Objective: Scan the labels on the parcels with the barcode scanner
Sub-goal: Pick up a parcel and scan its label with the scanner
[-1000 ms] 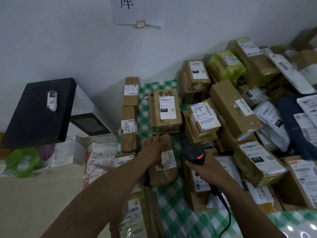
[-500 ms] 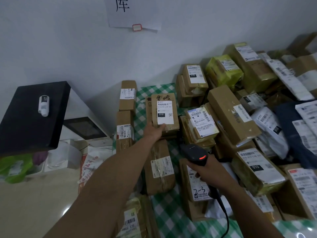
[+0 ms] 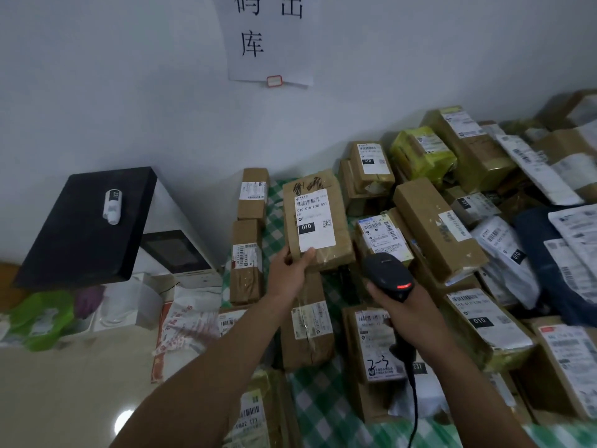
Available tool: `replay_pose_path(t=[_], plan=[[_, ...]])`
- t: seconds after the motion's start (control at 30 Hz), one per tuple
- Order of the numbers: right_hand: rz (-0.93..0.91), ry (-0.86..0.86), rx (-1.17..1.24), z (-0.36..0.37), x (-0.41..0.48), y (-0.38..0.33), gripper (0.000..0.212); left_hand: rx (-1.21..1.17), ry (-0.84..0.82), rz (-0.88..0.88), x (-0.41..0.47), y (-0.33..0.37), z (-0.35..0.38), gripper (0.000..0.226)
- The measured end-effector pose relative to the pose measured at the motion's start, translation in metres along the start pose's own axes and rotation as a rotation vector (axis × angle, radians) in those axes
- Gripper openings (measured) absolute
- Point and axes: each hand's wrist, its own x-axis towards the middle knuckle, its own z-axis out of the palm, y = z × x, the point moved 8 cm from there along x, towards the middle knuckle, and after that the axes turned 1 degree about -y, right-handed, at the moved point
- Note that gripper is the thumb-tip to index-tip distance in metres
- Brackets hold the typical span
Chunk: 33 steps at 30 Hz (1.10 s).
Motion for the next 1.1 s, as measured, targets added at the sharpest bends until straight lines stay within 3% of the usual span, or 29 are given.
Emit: replay_pose_path(t=[0.1,0.2,0.3,0.37,0.53,0.63,0.77,0.93,1.1], plan=[[-0.113,0.097,0.062,-0.004,-0.009,-0.025,0.036,-0.086,-0.037,-0.003,-0.036,0.000,0.000,0.043],[-0.180,0.145,0.124,-0.004,-0.020,-0.042,0.036,-0.059,-0.061,0.002,-0.065,-0.003,0.002,0.051],[-0.202,0.121,0.185,0.000,-0.030,-0.047,0.033,0.022,-0.093,0.040,-0.085,-0.003,0.008,0.046],[-0.212,0.073,0.167,0.003,-0.034,-0.048,0.046,0.036,-0.118,0.054,-0.094,-0.004,0.011,0.050],[-0.155,0.032,0.198,-0.001,-0.038,-0.044,0.065,-0.147,-0.164,0.021,-0.096,-0.005,-0.002,0.061],[-0.159,0.009,0.173,0.000,-0.038,-0.046,0.062,-0.161,-0.223,0.079,-0.092,0.002,-0.006,0.090],[-0.173,-0.005,0.140,0.003,-0.037,-0.052,0.054,-0.111,-0.254,0.077,-0.089,-0.001,-0.008,0.087],[-0.224,0.048,0.075,0.002,-0.041,-0.066,0.029,-0.058,-0.154,0.170,-0.081,0.010,-0.018,0.098],[-0.193,-0.098,-0.056,0.022,-0.047,-0.074,0.023,0.113,-0.014,0.287,-0.069,0.026,-0.031,0.103]])
